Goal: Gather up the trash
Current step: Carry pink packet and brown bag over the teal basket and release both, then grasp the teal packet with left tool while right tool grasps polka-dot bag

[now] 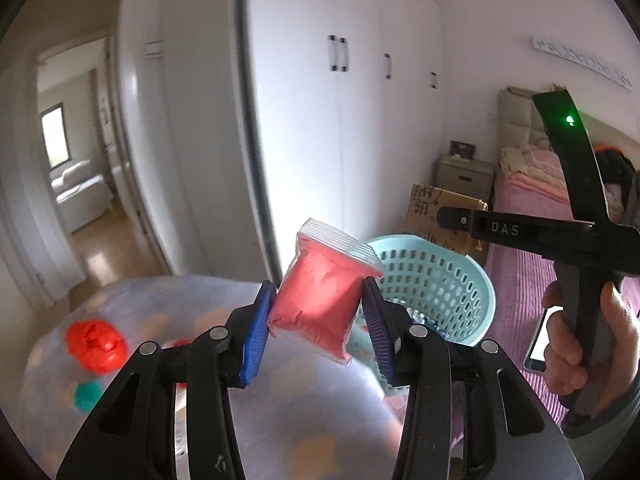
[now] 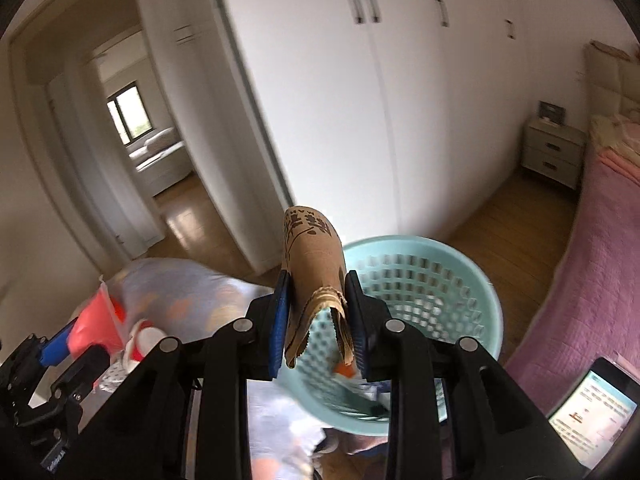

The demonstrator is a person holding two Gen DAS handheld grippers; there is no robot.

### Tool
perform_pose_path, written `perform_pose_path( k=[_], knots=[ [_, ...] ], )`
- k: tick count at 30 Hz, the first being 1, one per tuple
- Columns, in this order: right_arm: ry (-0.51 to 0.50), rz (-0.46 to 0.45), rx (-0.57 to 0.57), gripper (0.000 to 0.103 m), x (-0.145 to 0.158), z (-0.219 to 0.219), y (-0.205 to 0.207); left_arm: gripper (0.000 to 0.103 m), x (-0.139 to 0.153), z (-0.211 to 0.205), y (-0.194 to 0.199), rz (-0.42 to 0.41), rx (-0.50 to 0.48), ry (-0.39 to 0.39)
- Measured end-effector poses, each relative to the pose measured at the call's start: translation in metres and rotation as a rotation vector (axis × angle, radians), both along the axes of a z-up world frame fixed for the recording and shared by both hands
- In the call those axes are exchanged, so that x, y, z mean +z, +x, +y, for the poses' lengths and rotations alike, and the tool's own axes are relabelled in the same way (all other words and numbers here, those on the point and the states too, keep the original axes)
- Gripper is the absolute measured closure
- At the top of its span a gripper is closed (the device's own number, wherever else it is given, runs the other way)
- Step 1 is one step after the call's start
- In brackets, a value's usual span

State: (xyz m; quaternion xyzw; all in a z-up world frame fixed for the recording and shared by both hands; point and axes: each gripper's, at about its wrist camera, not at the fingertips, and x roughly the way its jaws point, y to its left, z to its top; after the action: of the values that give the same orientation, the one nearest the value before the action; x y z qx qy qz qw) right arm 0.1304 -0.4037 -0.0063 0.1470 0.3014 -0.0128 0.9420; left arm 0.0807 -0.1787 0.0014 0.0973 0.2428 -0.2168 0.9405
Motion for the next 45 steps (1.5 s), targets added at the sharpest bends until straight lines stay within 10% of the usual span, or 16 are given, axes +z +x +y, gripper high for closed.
perform_pose_path(
  k=[33,36,38,45],
  knots=[
    [0.044,0.185,-0.192,0.070,-0.072,-0.082,0.018,0.060,-0.050,-0.097,0.050,0.087,-0.125,0.072],
    [0.050,0.197,-0.193,0.069,-0.072,-0.082,0.020,0.051,-0.053,-0.100,0.062,0.110,-0.130,0.060],
    [0.049,0.201,-0.197,0.059,-0.072,-0.080,0.021,0.027,-0.053,-0.099,0.069,0.129,-0.128,0.035],
    [0.047,0.177,-0.192,0.053,-0.063,-0.073,0.015,0.027,-0.049,-0.070,0.078,0.178,-0.088,-0.043]
  ],
)
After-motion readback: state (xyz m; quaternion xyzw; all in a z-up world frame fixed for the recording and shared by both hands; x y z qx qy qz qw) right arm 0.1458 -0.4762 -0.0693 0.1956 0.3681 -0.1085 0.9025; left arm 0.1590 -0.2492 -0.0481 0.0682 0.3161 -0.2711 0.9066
